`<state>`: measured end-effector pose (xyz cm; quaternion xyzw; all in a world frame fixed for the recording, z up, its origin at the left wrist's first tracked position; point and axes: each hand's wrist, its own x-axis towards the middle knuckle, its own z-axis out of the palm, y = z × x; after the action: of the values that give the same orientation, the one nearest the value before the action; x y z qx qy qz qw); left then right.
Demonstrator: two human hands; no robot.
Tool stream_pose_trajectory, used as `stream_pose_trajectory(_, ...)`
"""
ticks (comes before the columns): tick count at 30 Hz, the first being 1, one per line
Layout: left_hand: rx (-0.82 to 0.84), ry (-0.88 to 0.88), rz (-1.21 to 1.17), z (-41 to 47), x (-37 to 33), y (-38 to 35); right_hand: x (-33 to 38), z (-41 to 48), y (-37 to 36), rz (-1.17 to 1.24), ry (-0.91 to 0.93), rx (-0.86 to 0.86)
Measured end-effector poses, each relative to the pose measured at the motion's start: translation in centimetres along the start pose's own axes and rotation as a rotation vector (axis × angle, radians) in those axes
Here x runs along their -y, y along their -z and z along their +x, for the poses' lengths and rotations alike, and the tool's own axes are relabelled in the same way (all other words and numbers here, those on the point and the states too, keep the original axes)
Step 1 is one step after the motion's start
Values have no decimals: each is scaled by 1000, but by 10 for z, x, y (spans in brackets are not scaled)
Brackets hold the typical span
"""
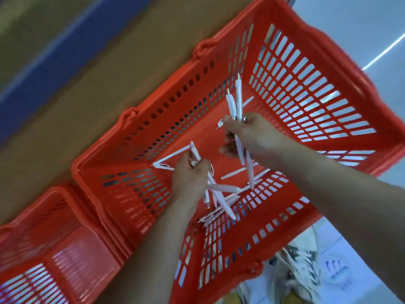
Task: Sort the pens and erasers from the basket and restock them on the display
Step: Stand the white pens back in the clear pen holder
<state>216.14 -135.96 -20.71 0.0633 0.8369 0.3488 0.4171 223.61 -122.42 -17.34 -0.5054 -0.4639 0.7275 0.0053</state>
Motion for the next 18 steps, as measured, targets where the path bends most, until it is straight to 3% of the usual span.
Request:
stream_pose_trajectory(6,24,-194,-77,-80,-101,20,50,-101,2,-41,-54,61)
stream_pose_trajectory(9,-38,-263,-25,-116,-156,33,86,-151,10,-92,53,102)
stream_pose_trajectory(14,-33,-345,-111,-175,-250,60,164,-225,33,114,71,331)
stream_pose_trajectory(18,1,-393,-124,-226,-315,83,223,-283,46,134,13,339)
